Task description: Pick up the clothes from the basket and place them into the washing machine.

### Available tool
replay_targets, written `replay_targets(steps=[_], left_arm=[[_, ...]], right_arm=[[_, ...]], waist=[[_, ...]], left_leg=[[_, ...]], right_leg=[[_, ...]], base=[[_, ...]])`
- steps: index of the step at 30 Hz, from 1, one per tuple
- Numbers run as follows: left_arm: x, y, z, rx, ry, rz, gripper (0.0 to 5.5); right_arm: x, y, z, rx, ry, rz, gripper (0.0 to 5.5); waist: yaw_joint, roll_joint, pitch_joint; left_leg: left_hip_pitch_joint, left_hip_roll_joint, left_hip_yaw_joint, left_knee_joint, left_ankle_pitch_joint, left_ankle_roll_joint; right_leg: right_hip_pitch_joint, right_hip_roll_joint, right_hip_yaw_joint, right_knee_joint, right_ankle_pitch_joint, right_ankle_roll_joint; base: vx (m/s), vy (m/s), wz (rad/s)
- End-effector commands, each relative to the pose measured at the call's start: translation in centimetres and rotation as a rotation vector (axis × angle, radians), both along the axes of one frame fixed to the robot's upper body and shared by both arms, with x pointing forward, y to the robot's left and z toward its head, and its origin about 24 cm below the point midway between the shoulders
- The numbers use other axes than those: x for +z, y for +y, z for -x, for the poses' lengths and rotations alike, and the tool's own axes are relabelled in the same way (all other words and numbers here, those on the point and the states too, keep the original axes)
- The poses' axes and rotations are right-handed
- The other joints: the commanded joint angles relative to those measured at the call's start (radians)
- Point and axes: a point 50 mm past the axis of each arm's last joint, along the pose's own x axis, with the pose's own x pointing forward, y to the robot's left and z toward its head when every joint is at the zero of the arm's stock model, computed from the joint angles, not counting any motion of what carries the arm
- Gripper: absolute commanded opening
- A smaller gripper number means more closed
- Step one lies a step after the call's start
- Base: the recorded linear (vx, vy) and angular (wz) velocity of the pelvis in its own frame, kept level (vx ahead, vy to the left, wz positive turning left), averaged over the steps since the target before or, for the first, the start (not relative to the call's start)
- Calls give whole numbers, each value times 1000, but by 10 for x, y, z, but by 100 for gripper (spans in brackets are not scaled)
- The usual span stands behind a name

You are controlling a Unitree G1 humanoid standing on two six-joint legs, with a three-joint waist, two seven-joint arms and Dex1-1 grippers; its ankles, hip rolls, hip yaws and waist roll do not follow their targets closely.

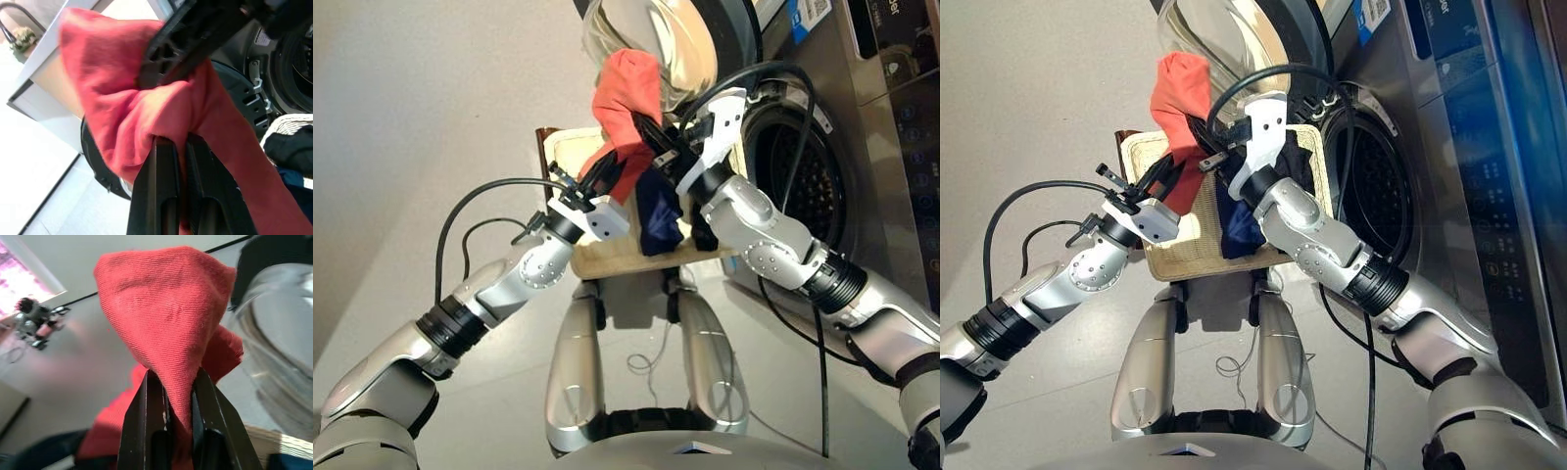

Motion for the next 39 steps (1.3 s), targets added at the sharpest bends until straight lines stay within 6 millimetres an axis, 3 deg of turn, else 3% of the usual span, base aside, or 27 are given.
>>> replay_targets(steps=[1,3,4,5,6,7,8,10,11,17,20,25,29,39], left_arm=[[29,-14,18,-99,-159,122,0],[28,-15,19,-102,-158,135,0],[28,-16,20,-108,-156,150,26],[28,-17,21,-115,-155,175,153],[29,-18,22,-123,-156,202,222],[31,-19,22,-128,-157,235,414],[33,-22,23,-145,-158,271,550],[36,-25,24,-162,-157,320,550],[36,-31,24,-177,-144,360,550],[41,-38,23,-198,-91,504,550],[41,-40,24,-215,-80,524,550],[46,-42,27,-256,-61,566,550],[48,-46,28,-299,-40,576,550],[49,-47,26,-296,-13,569,550]], right_arm=[[37,-21,11,-77,-214,-93,0],[22,-31,7,-140,-171,-89,0],[12,-39,0,-209,-146,-74,0],[-2,-47,-7,-288,-111,-49,0],[-17,-54,-13,-365,-65,-33,0],[-30,-58,-17,-420,-41,0,0],[-47,-64,-22,-482,13,19,0],[-69,-74,-27,-568,98,15,0],[-86,-82,-32,-642,220,-84,0],[-106,-99,-40,-810,372,-263,0],[-104,-109,-44,-889,359,-269,0],[-90,-144,-54,-1065,310,-243,0],[-69,-186,-62,-1254,251,-152,0],[8,-254,-60,-1506,137,-397,0]], waist=[[-12,27,-14],[-14,28,-14],[-15,29,-14],[-14,31,-14],[-15,33,-14],[-16,35,-14],[-18,37,-14],[-19,41,-14],[-20,46,-14],[-18,61,-14],[-16,65,-14],[-9,73,-14],[-1,82,-14],[9,93,-14]], left_leg=[[-10,-18,-39,66,-35,-20],[-12,-17,-38,67,-35,-20],[-13,-17,-39,68,-36,-19],[-12,-17,-39,68,-37,-18],[-12,-18,-41,68,-37,-18],[-13,-19,-42,67,-36,-17],[-14,-21,-45,69,-37,-17],[-17,-23,-51,71,-36,-17],[-17,-31,-55,68,-36,-15],[-40,-48,-61,84,-39,-10],[-56,-51,-63,95,-43,-8],[-95,-56,-73,115,-48,-7],[-153,-62,-87,150,-54,-7],[-328,-60,-99,298,-102,2]], right_leg=[[39,-37,33,-9,-25,82],[38,-37,31,-7,-27,84],[38,-38,31,-5,-27,84],[38,-39,30,-4,-29,84],[38,-39,30,-2,-29,84],[38,-40,29,-2,-30,84],[39,-40,28,0,-32,84],[35,-39,30,5,-35,83],[35,-41,35,7,-34,82],[15,-51,44,27,-41,77],[1,-52,42,32,-43,77],[-33,-54,42,50,-49,77],[-87,-52,41,86,-60,73],[-262,-40,60,230,-103,59]], base=[[0,0,0],[0,0,0],[0,0,0],[0,0,0],[0,0,0],[0,0,0],[0,0,0],[0,0,0],[0,0,0],[0,0,0],[0,0,0],[0,0,0],[0,0,0],[-12,0,57]])
